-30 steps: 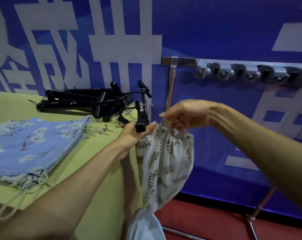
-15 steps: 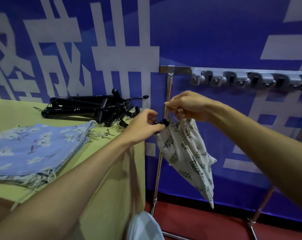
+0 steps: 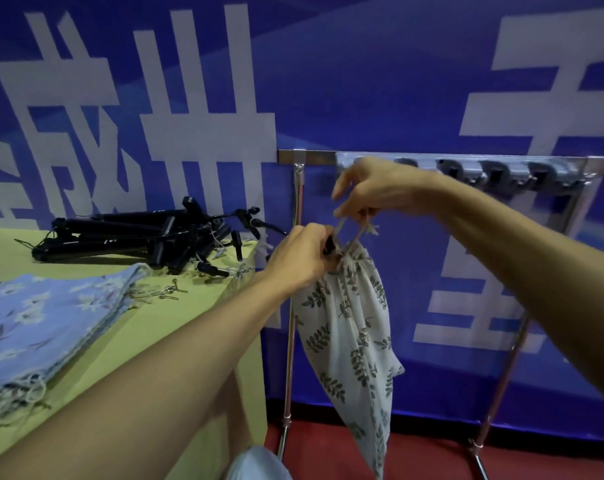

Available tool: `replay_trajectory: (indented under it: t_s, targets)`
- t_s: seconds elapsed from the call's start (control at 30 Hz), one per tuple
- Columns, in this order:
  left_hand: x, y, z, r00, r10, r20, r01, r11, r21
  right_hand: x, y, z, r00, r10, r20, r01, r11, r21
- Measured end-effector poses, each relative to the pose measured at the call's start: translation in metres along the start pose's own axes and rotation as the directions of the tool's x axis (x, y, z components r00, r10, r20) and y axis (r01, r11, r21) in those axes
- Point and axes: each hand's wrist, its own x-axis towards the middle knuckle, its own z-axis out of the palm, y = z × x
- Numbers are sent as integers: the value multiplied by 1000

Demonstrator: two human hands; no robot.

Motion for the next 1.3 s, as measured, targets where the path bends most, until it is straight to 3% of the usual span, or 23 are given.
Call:
replay_trajectory:
  t_s: [0.07,0.17,0.23,0.37,0.47,0.53,0.7,0.87,0.97,1.1,1.3]
  targets:
    - [5,3,2,1000,17,17,-18,998,66,-3,1,-11,1000,1,15,-1,1000,-1]
    - [10,6,8,997,-14,78,6,994,106,-6,8,-14,998,-10,56,18,991,-134]
    - [12,6,11,995,-21,94,11,994,106,-3,15,-12,997,-62,46,67,992,-111]
    - [11,10,3,976,-102,193,145,965,-220,6,29,-14,986,-167,16,167,986,29]
    - [12,14,-6,946,-135,296,278,808,-520,12,32,-15,982,-188,-30,190,980,54]
    - [16,20,-9,933,-168,319,334,733,-593,16,36,-16,983,-177,-54,180,981,70]
    - [30,25,-5,945,-255,206,327,772,-545,10,53,-29,987,-155,-46,154,988,-24]
    - [44,39,-7,970,-202,132,240,739,-629,4,74,-38,991,-55,-121,89,951,296]
    - [56,42,-8,982,-168,83,181,743,-644,14,78,-37,978,-39,-203,104,941,321]
    - [73,36,-10,976,-216,0,189,852,-488,36,74,-26,959,-39,-282,128,944,303]
    - [109,20,-8,959,-233,-164,169,929,-330,82,68,-22,919,7,-394,102,962,254]
